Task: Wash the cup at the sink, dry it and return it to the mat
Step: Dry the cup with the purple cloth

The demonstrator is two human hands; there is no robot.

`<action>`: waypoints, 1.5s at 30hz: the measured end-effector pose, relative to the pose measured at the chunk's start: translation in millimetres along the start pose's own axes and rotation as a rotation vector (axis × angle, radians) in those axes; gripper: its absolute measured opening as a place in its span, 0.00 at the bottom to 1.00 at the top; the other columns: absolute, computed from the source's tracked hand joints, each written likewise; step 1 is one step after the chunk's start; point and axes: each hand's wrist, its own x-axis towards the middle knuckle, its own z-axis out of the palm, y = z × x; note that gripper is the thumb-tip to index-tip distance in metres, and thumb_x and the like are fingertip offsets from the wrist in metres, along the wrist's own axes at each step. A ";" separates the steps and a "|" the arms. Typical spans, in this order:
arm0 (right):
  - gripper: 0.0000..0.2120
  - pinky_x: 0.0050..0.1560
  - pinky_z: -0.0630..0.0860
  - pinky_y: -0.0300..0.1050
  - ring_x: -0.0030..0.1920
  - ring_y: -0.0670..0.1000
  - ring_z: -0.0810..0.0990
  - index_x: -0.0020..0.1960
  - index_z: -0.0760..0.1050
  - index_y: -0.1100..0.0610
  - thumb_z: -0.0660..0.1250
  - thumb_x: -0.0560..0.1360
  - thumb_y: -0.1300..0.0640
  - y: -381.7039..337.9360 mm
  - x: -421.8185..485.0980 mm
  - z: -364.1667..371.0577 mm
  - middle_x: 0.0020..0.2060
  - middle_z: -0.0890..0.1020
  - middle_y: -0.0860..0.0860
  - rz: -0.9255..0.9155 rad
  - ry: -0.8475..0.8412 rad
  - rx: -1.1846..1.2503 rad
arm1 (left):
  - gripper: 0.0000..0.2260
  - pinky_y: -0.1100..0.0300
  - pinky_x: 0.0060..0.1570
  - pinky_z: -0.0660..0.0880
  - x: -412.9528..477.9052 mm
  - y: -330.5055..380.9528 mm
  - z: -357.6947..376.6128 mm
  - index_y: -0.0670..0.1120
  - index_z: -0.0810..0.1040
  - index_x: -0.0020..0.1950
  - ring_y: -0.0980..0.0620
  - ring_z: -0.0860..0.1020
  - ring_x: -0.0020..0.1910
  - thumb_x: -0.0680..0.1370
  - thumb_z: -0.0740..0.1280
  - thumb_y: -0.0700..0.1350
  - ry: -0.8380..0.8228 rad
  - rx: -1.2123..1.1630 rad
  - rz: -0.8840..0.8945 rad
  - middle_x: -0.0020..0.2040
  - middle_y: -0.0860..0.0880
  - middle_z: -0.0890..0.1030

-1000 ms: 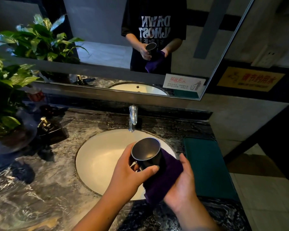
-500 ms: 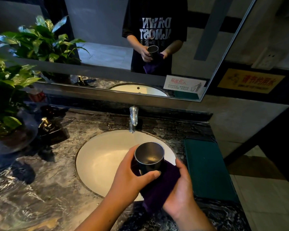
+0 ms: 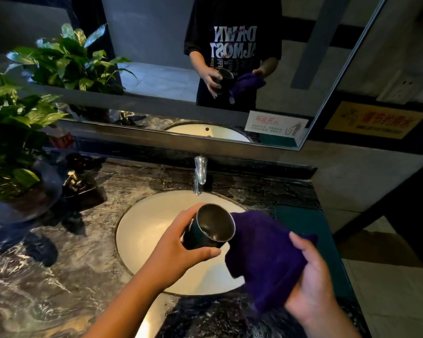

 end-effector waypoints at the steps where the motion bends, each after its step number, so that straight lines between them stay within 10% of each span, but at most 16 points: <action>1: 0.24 0.47 0.84 0.60 0.51 0.63 0.87 0.56 0.87 0.57 0.77 0.62 0.49 -7.9 -0.3 2.2 0.59 0.86 0.61 -0.035 0.016 -0.015 | 0.36 0.55 0.65 0.77 0.1 -0.6 -2.6 0.65 0.70 0.71 0.55 0.73 0.69 0.67 0.81 0.50 -0.022 -0.002 -0.023 0.68 0.61 0.75; 8: 0.30 0.46 0.86 0.53 0.52 0.56 0.88 0.56 0.87 0.52 0.83 0.57 0.41 -22.5 1.7 37.7 0.57 0.87 0.56 -0.136 -0.148 -0.297 | 0.35 0.54 0.60 0.81 6.6 6.0 -18.8 0.69 0.72 0.64 0.55 0.80 0.61 0.61 0.81 0.60 -0.130 -0.020 -0.095 0.65 0.55 0.79; 13: 0.20 0.63 0.71 0.65 0.56 0.63 0.79 0.56 0.86 0.55 0.70 0.69 0.46 -5.0 16.1 50.3 0.56 0.85 0.62 -0.100 -0.082 -0.417 | 0.24 0.55 0.45 0.81 11.9 14.8 -24.8 0.56 0.79 0.54 0.48 0.84 0.50 0.61 0.81 0.56 -0.013 -0.148 -0.060 0.51 0.49 0.85; 17: 0.26 0.58 0.78 0.56 0.52 0.60 0.83 0.60 0.84 0.57 0.72 0.66 0.44 3.9 29.7 56.6 0.55 0.86 0.60 -0.076 -0.084 -0.492 | 0.22 0.54 0.44 0.82 18.1 24.5 -26.8 0.57 0.82 0.53 0.47 0.84 0.52 0.60 0.79 0.56 0.144 -0.288 -0.089 0.50 0.55 0.85; 24: 0.22 0.43 0.81 0.51 0.44 0.48 0.87 0.63 0.76 0.30 0.68 0.69 0.38 13.0 48.0 68.4 0.55 0.88 0.46 -0.069 -0.097 -0.455 | 0.08 0.54 0.44 0.85 39.4 66.1 -22.8 0.58 0.81 0.49 0.51 0.83 0.51 0.73 0.77 0.49 0.130 -0.142 0.008 0.51 0.53 0.82; 30: 0.29 0.36 0.83 0.56 0.38 0.56 0.85 0.63 0.80 0.39 0.77 0.63 0.37 1.9 51.3 82.5 0.52 0.88 0.55 -0.037 -0.069 -0.294 | 0.04 0.61 0.41 0.79 53.8 98.0 -8.1 0.54 0.79 0.49 0.55 0.81 0.48 0.79 0.68 0.53 0.201 0.043 0.175 0.47 0.53 0.81; 38: 0.35 0.56 0.74 0.58 0.56 0.61 0.81 0.71 0.76 0.56 0.68 0.68 0.39 -17.8 51.6 106.7 0.59 0.85 0.61 -0.199 -0.030 -0.090 | 0.14 0.70 0.41 0.71 82.9 154.8 -6.6 0.51 0.79 0.50 0.60 0.76 0.45 0.82 0.58 0.57 0.136 0.327 0.427 0.44 0.57 0.77; 45: 0.21 0.60 0.75 0.56 0.53 0.59 0.85 0.52 0.88 0.56 0.68 0.72 0.41 -26.5 52.6 108.6 0.56 0.86 0.61 -0.126 -0.040 -0.071 | 0.19 0.51 0.42 0.76 87.9 138.4 6.2 0.47 0.81 0.46 0.55 0.77 0.42 0.84 0.56 0.57 0.305 0.396 0.549 0.42 0.52 0.79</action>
